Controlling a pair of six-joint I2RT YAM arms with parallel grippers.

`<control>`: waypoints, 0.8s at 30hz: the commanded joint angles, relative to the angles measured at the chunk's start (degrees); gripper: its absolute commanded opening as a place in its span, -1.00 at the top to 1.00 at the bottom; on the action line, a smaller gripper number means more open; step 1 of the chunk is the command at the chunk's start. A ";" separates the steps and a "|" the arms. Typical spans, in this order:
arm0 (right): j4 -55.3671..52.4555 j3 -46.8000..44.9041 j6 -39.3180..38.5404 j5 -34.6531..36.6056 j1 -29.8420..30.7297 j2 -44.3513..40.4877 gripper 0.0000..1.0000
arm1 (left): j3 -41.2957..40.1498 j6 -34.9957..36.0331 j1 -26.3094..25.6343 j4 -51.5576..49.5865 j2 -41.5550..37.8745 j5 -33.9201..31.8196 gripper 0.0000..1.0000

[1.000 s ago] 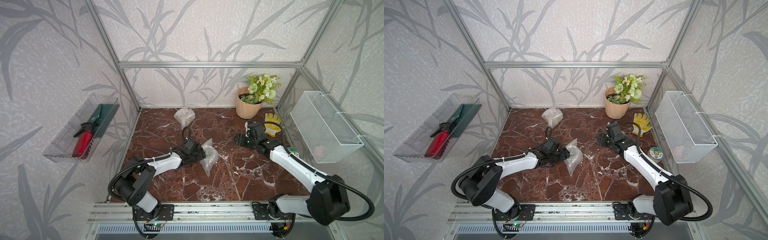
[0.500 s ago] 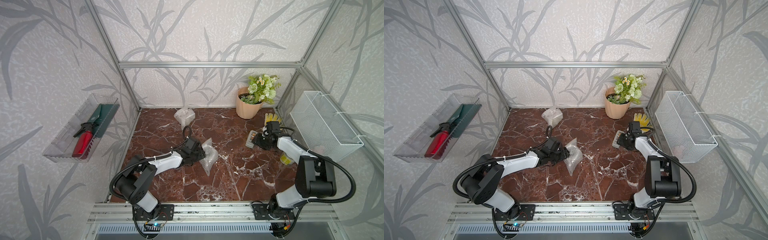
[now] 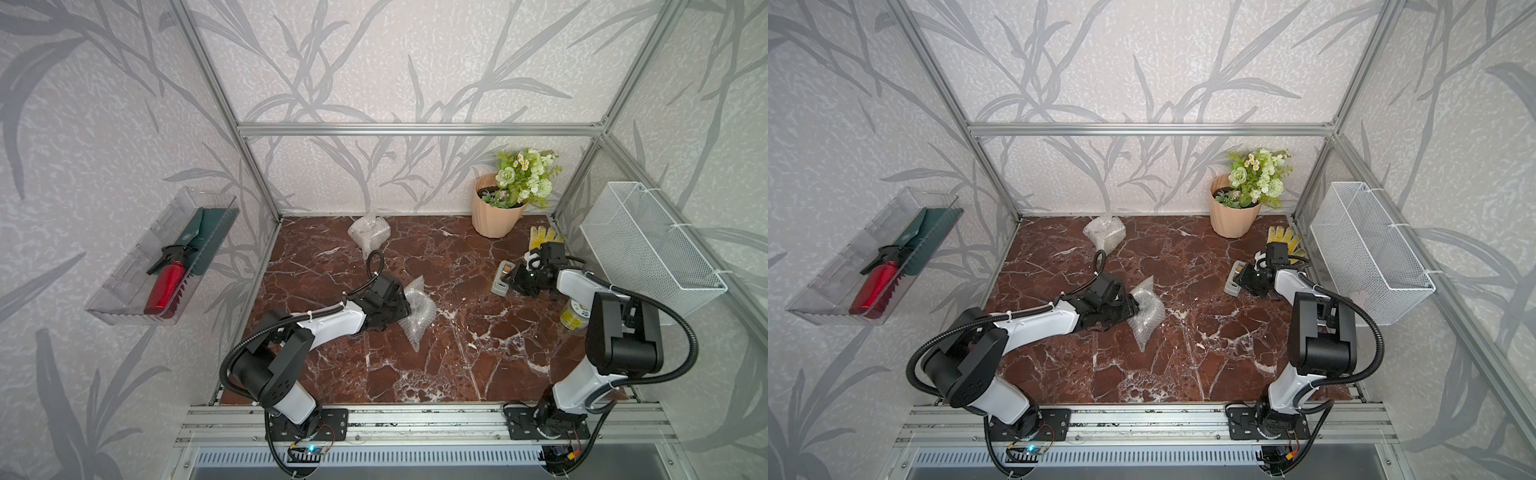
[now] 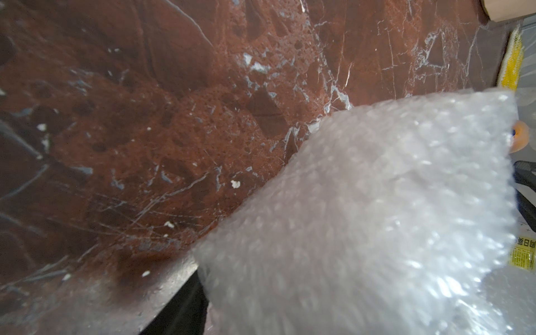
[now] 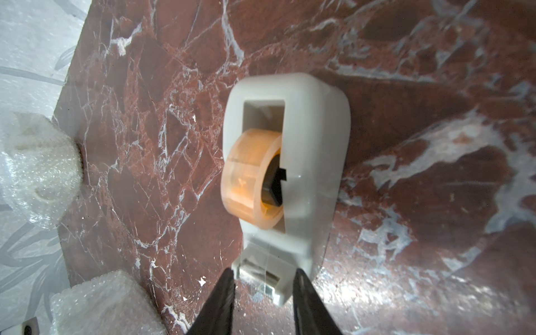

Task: Wrap mugs in bubble wrap
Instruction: Tear off the tape using the Tape Cutter.

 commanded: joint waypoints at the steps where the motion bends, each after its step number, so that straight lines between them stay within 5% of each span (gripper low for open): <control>1: 1.94 1.39 0.54 -3.23 -0.91 2.21 0.32 | -0.37 0.73 0.51 -7.84 1.52 -4.26 -0.28; 14: 9.13 -1.22 5.83 -10.78 -2.85 6.76 0.46 | -0.84 0.77 0.52 -8.29 1.17 -4.72 -0.27; 24: 16.12 -5.79 9.70 -13.64 -4.71 7.91 0.78 | -0.71 0.78 0.52 -9.42 0.43 -5.51 -0.27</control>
